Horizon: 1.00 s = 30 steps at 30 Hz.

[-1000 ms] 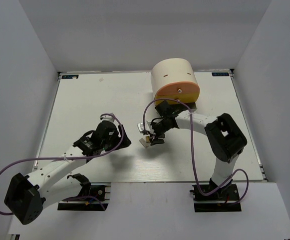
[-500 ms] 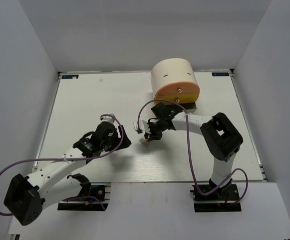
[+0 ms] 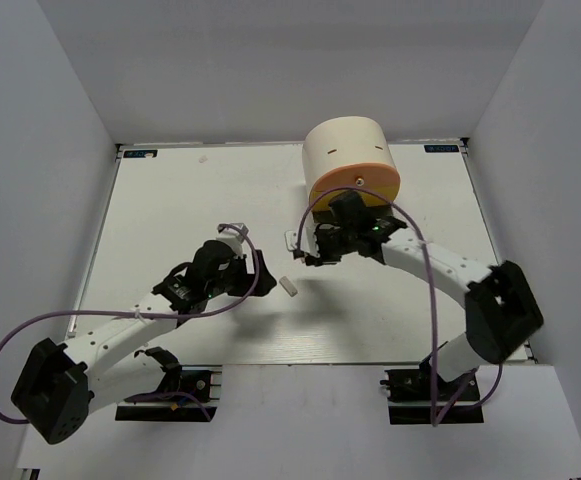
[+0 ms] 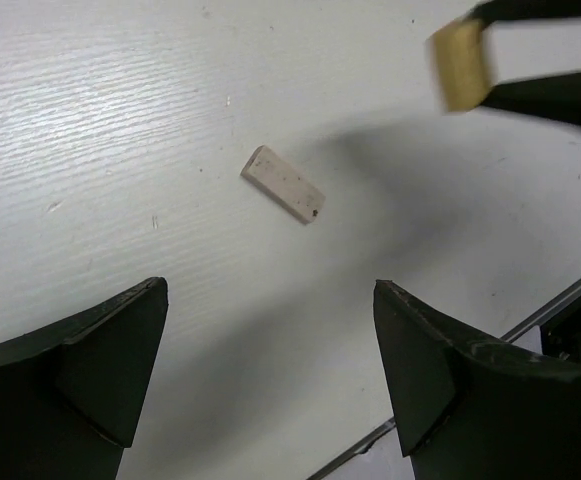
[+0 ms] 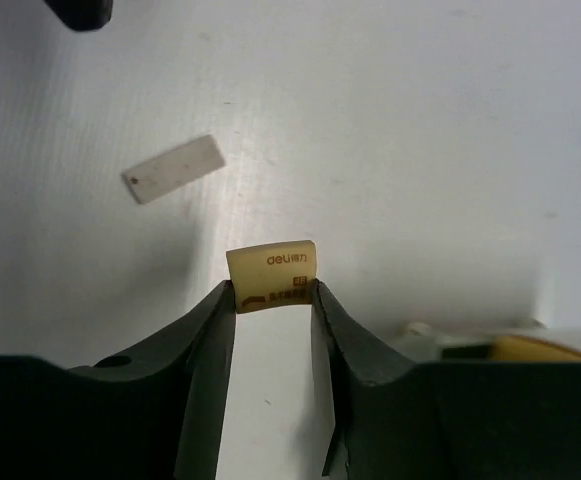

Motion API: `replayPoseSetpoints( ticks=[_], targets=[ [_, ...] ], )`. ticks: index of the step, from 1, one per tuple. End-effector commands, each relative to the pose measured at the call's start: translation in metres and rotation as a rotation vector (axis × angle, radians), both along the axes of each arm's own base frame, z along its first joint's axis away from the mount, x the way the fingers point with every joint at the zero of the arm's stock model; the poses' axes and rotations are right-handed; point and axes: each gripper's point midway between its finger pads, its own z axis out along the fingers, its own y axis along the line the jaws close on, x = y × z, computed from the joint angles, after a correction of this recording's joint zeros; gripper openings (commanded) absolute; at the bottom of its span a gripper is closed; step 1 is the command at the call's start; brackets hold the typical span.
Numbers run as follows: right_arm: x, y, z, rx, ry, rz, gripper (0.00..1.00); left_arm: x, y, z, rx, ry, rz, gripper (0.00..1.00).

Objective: Sort the stationery into containers
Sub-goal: Grab a piece of stationery with the right arm, then place the stationery into the container

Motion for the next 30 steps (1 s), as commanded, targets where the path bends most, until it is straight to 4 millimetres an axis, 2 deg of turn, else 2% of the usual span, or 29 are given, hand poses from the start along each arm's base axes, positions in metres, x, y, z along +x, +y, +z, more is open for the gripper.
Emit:
replayPoseSetpoints(
  ticks=[1,3,5,8,12,13,15,18,23,30],
  targets=[
    [0.005,-0.02,0.034,0.027,-0.101,-0.023,0.2,0.009,-0.013,0.009,0.007,-0.088,-0.102,0.93],
    [0.009,-0.029,0.048,0.042,-0.144,-0.056,0.19,0.013,-0.018,0.013,0.013,-0.104,-0.127,0.93],
    [0.017,-0.04,0.059,0.061,-0.155,-0.131,0.19,0.015,-0.021,0.006,0.032,-0.087,-0.143,0.93],
    [0.033,-0.056,0.075,0.098,-0.122,-0.298,0.19,0.021,-0.027,0.009,0.021,-0.109,-0.155,0.94],
    [0.035,-0.072,0.075,0.166,0.051,-0.533,0.19,0.024,-0.034,0.011,-0.014,-0.108,-0.159,0.94],
    [0.042,-0.081,0.077,0.183,0.056,-0.59,0.19,0.021,-0.034,0.007,-0.019,-0.092,-0.161,0.94],
    [0.039,-0.085,0.077,0.222,0.141,-0.686,0.15,0.022,-0.036,0.007,-0.021,-0.094,-0.161,0.94],
    [0.045,-0.102,0.073,0.246,0.223,-0.835,0.14,0.022,-0.036,0.007,-0.034,-0.081,-0.149,0.94],
    [0.064,-0.137,0.066,0.294,0.301,-1.069,0.12,0.026,-0.036,0.001,-0.034,-0.048,-0.109,0.99],
    [0.081,-0.16,0.057,0.334,0.413,-1.226,0.13,0.026,-0.042,0.0,-0.05,-0.011,-0.094,0.99]
  ],
)
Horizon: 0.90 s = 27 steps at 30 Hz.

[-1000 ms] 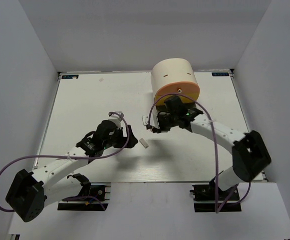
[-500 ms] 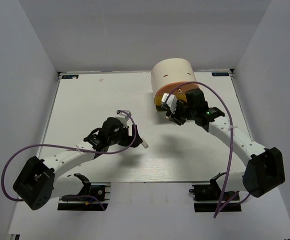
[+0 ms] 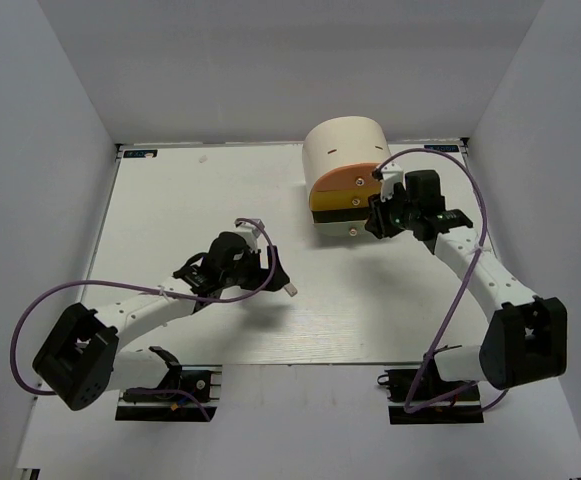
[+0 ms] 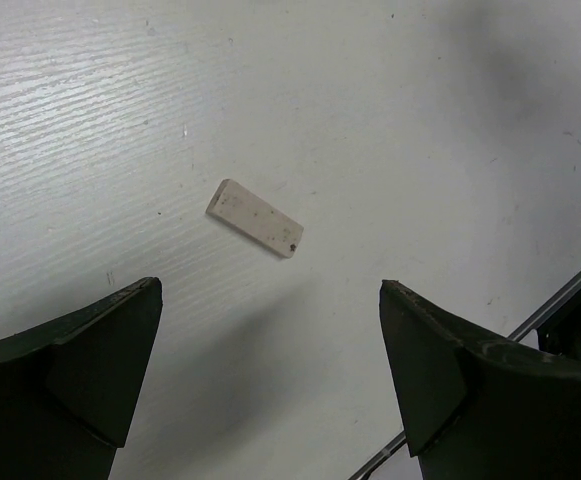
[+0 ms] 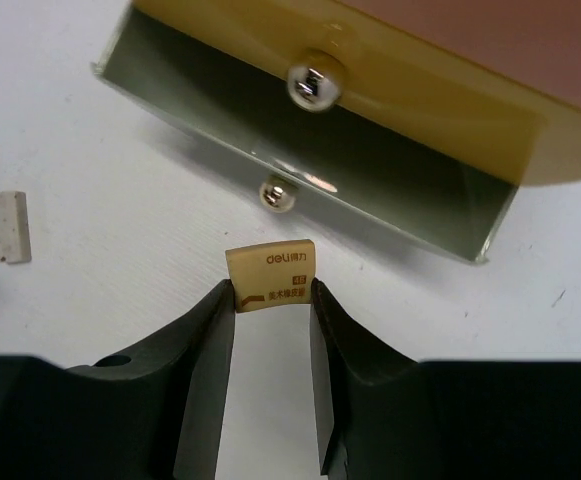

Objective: Sort the stationery into containers
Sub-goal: Place the stationery into the container

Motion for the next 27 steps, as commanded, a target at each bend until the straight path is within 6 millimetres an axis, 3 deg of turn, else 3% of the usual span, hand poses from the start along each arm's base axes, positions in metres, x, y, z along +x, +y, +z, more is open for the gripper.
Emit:
replayPoseSetpoints(
  ticks=[1,7,13,22,27],
  targets=[
    [0.014,-0.007,0.001,0.068,0.035,-0.097,0.15,0.008,-0.01,0.021,-0.049,-0.029,0.01,0.99],
    [0.035,-0.01,-0.002,0.078,0.02,-0.108,0.16,0.008,-0.016,0.023,-0.201,0.019,0.074,0.99],
    [0.059,-0.01,0.006,0.09,-0.031,-0.12,0.16,0.01,-0.017,0.025,-0.214,0.032,0.096,0.99],
    [0.07,-0.018,0.002,0.107,-0.058,-0.198,0.16,0.014,-0.017,0.018,-0.188,0.047,0.115,0.99],
    [0.073,-0.02,-0.006,0.105,-0.073,-0.218,0.25,0.018,-0.021,0.015,-0.151,0.057,0.105,0.99]
  ],
)
